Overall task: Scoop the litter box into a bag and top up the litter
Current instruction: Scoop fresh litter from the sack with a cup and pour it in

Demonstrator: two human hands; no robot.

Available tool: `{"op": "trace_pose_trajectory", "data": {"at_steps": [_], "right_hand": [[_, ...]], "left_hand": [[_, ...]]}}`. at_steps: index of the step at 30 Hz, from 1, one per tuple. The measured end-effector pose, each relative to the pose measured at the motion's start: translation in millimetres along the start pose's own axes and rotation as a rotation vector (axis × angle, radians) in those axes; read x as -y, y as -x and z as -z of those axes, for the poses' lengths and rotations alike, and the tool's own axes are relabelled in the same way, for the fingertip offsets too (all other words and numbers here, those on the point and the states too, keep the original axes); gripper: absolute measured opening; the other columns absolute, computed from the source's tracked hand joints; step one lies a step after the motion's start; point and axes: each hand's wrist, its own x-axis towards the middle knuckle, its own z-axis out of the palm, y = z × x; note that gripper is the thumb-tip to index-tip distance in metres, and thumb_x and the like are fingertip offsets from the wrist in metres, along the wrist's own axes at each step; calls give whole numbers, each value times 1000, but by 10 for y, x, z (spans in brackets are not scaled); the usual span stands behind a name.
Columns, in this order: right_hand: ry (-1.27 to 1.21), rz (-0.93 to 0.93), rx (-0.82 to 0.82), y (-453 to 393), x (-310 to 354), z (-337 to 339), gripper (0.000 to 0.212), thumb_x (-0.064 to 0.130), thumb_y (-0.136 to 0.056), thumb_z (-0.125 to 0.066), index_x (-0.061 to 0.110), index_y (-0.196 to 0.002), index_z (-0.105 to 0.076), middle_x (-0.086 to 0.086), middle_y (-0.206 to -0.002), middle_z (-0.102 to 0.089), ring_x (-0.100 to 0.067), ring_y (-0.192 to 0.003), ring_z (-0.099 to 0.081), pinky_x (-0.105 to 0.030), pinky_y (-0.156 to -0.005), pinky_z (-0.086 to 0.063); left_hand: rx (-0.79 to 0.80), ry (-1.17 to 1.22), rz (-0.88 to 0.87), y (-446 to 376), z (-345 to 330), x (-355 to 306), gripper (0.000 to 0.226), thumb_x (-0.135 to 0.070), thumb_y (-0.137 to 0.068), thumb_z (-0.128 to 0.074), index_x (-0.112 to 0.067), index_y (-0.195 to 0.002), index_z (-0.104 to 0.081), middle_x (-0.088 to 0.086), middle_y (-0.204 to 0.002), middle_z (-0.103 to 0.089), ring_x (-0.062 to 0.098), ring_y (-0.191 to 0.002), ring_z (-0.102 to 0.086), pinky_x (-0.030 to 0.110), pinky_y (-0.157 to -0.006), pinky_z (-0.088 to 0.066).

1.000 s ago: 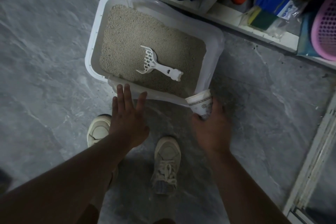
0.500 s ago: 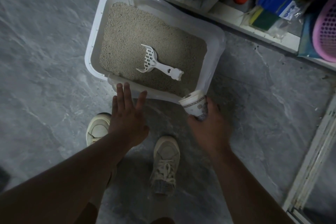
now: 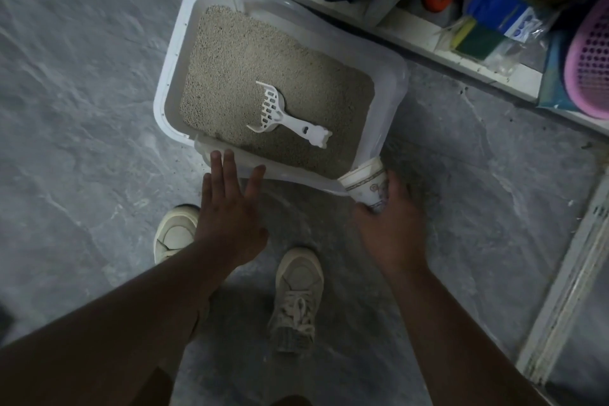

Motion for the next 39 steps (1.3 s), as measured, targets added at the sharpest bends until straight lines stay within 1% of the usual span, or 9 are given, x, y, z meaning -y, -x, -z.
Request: {"op": "trace_pose_trajectory", "data": {"at_steps": [3, 6, 10, 13, 16, 21, 25, 31, 39], "right_hand": [[16, 24, -95, -29, -16, 13, 74, 25, -75, -73, 18, -144, -47, -10, -131, -57, -29, -116, -53, -38, -89, -49], [43, 40, -136, -76, 2, 27, 75, 26, -75, -74, 15, -144, -46, -13, -131, -57, -32, -116, -53, -41, -89, -50], [51, 25, -175, -172, 42, 97, 76, 24, -77, -75, 14, -146, -45, -15, -133, -55, -33, -117, -52, -31, -85, -38], [41, 16, -136, -261, 49, 156, 76, 27, -78, -76, 16, -146, -45, -14, -132, -55, -33, -116, -52, -30, -83, -37], [59, 24, -133, -305, 36, 179, 75, 30, -77, -76, 17, -144, -47, -14, -129, -57, -32, -114, -53, -37, -86, -45], [92, 30, -124, -481, 80, 221, 72, 28, -75, -75, 13, -141, -49, -18, -126, -57, -37, -113, -52, -44, -92, -47], [127, 50, -104, -462, 96, 212, 73, 28, -73, -76, 12, -140, -50, -17, -125, -58, -35, -111, -51, -43, -89, -47], [110, 56, -74, -601, 134, 213, 70, 32, -75, -74, 16, -138, -49, -13, -122, -60, -34, -107, -58, -46, -85, -53], [128, 43, -75, -590, 131, 210, 71, 31, -75, -74, 13, -139, -49, -15, -122, -60, -35, -108, -56, -48, -86, -52]], "left_hand": [[-21, 7, -3, 5, -16, 8, 120, -41, -71, -81, -25, -164, -7, 26, -167, 18, 42, -153, 25, 55, -127, -5], [-20, -1, -5, -4, -23, 11, 121, -42, -70, -81, -25, -163, -7, 27, -167, 18, 43, -153, 25, 56, -127, -6], [-16, 19, -3, -12, -20, 16, 120, -42, -71, -81, -25, -163, -6, 26, -166, 20, 42, -152, 27, 56, -127, -5], [-6, 23, 1, -15, -20, 5, 119, -40, -72, -80, -25, -164, -5, 25, -166, 22, 42, -152, 29, 55, -127, -4], [-9, 51, 12, -15, -16, -1, 117, -36, -72, -80, -26, -163, -7, 24, -166, 24, 40, -151, 32, 55, -127, -3], [-32, 66, 11, -15, -17, -7, 116, -34, -71, -81, -25, -163, -11, 24, -167, 20, 40, -151, 31, 54, -125, -3], [-35, 68, 10, -9, -16, -13, 115, -33, -69, -81, -25, -163, -14, 26, -167, 17, 41, -152, 28, 55, -125, -6], [-33, 59, 7, -28, -17, -16, 116, -35, -70, -81, -24, -163, -14, 26, -167, 19, 40, -151, 31, 53, -125, -2], [-37, 58, 21, -42, -34, -16, 117, -35, -67, -81, -24, -163, -15, 26, -167, 17, 40, -151, 31, 54, -125, -4]]}}
